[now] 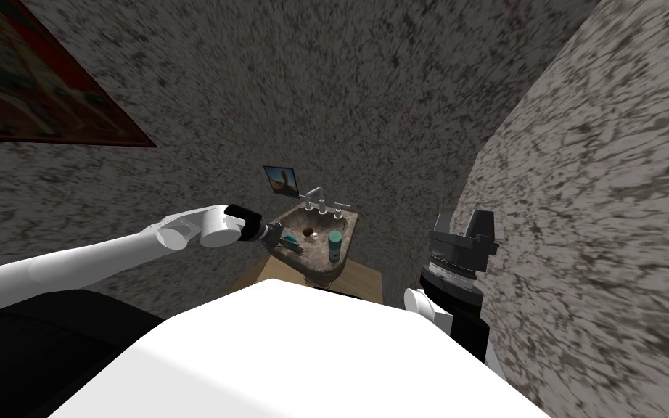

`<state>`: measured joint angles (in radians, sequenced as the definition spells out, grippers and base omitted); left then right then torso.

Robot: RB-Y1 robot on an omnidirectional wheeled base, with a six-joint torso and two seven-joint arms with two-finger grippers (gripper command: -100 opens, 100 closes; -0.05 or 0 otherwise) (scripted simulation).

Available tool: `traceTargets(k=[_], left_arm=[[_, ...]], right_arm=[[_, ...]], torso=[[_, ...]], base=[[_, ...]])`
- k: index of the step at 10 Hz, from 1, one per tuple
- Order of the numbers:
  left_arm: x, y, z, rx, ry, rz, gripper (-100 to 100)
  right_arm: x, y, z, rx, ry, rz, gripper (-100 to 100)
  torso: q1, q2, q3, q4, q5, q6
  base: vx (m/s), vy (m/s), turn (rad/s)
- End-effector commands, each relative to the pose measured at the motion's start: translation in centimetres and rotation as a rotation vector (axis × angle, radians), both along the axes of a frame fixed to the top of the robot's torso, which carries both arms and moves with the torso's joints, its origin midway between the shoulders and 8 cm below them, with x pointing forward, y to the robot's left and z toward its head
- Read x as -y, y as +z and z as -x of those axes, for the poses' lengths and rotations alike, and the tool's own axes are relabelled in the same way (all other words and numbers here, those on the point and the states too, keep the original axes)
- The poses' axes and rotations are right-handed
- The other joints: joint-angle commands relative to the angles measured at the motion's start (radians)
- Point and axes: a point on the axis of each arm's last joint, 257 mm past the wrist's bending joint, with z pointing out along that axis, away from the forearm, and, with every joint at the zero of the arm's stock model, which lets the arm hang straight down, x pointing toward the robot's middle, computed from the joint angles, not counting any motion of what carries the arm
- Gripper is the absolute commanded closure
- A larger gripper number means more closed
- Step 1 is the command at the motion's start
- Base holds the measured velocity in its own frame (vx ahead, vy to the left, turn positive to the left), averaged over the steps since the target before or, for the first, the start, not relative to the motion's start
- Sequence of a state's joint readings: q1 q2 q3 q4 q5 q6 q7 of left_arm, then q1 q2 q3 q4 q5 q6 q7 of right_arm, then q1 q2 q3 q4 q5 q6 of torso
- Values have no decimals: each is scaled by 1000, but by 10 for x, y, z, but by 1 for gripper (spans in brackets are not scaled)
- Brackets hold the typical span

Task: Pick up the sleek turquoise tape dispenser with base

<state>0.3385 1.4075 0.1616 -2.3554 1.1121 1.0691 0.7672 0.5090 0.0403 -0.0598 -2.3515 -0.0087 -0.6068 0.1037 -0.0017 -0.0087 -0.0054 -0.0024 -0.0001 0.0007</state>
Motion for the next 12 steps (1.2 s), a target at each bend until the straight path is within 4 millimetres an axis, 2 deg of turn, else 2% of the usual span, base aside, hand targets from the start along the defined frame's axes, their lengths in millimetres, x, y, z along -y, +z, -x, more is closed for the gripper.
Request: traceTargets(k=[1, 3, 4, 5, 7, 8, 9, 12], left_arm=[[-5, -15, 18, -71, 17, -9, -100], [-5, -15, 15, -64, 17, -8, -100], [-5, -16, 16, -66, 17, -8, 0], [-14, -26, 14, -64, 29, -8, -100], [-22, -36, 13, -64, 41, -9, -100], [-18, -33, 13, -64, 37, -9, -100], [-18, -34, 13, -64, 37, -9, 100], [-19, -32, 11, -57, 36, -11, 100]], right_arm=[[0, 0, 0, 0, 0, 0, 0], [0, 0, 0, 0, 0, 0, 0], [0, 0, 0, 0, 0, 0, 0], [0, 0, 0, 0, 0, 0, 0], [0, 0, 0, 0, 0, 0, 0], [0, 0, 0, 0, 0, 0, 0], [0, 0, 0, 0, 0, 0, 0], [0, 0, 0, 0, 0, 0, 0]], torso=[[0, 0, 0, 0, 0, 0], [2, 7, 4, 2, 0, 0], [3, 8, 5, 2, 1, 0], [3, 8, 5, 2, 1, 0], [2, 9, 5, 2, 1, 0], [2, 9, 5, 2, 0, 0], [2, 9, 5, 2, 0, 0], [4, 10, 5, 1, 3, -1]], base=[[51, -37, 60], [2, -4, 13], [0, 0, 0], [-9, -9, -49], [-9, -26, -49], [-5, -13, -9], [0, 0, 0], [0, 0, 0]])
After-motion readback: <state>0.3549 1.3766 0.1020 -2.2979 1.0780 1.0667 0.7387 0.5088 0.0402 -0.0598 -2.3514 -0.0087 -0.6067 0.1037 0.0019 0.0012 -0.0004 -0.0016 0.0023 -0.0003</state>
